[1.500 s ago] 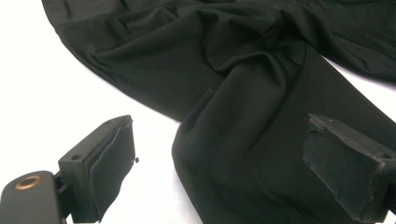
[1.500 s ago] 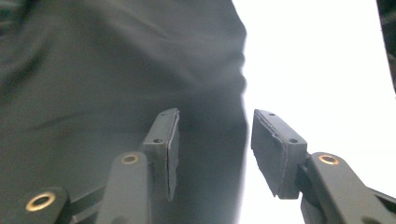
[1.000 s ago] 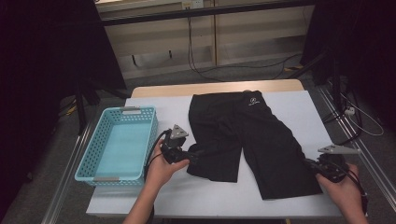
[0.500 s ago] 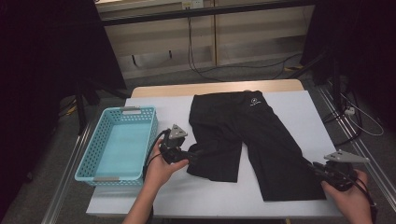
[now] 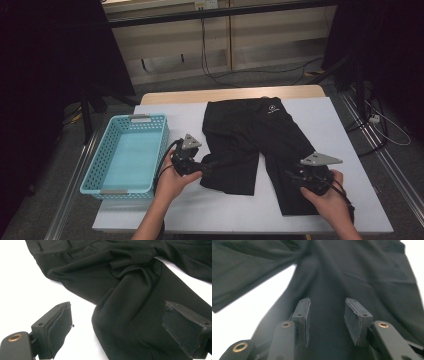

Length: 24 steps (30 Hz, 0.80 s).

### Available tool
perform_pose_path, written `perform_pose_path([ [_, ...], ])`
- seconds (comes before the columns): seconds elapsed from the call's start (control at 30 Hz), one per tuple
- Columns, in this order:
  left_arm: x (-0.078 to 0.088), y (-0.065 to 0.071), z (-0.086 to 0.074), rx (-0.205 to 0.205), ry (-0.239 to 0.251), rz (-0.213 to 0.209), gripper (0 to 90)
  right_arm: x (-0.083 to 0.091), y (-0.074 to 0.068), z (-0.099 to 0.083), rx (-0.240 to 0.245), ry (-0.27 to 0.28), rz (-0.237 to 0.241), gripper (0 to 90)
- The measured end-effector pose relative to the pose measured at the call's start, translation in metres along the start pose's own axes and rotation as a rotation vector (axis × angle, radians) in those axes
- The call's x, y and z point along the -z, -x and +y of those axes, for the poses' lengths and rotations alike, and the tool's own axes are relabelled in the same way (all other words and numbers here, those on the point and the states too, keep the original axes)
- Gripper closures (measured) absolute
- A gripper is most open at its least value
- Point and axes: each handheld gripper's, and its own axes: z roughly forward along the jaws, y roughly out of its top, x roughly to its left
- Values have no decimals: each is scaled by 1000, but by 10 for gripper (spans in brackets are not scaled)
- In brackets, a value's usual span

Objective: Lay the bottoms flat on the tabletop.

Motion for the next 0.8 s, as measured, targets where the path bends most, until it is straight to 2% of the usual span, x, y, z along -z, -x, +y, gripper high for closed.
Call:
perform_pose_path([
  [0.1,1,0,0,1,11,3,97,-11,-15,7,10,-2,40,576],
  [0.23,2,0,0,2,14,2,97,-22,-43,10,76,-30,100,625],
  [0.3,1,-1,0,2,4,3,97,-23,-51,8,101,-55,103,650],
  [0.33,1,-1,0,3,4,4,97,-24,-52,7,115,-70,85,684],
  [0.4,0,-1,0,-2,1,7,97,-25,-52,4,103,-64,85,746],
  [0.43,0,0,1,-5,4,10,97,-25,-51,4,107,-64,76,846],
  [0.47,1,0,1,-5,9,11,97,-25,-50,4,110,-68,83,898],
  [0.53,2,1,2,-6,16,8,97,-24,-50,5,96,-72,94,900],
  [0.8,-1,1,1,-12,3,9,98,-21,-68,6,100,-76,213,900],
])
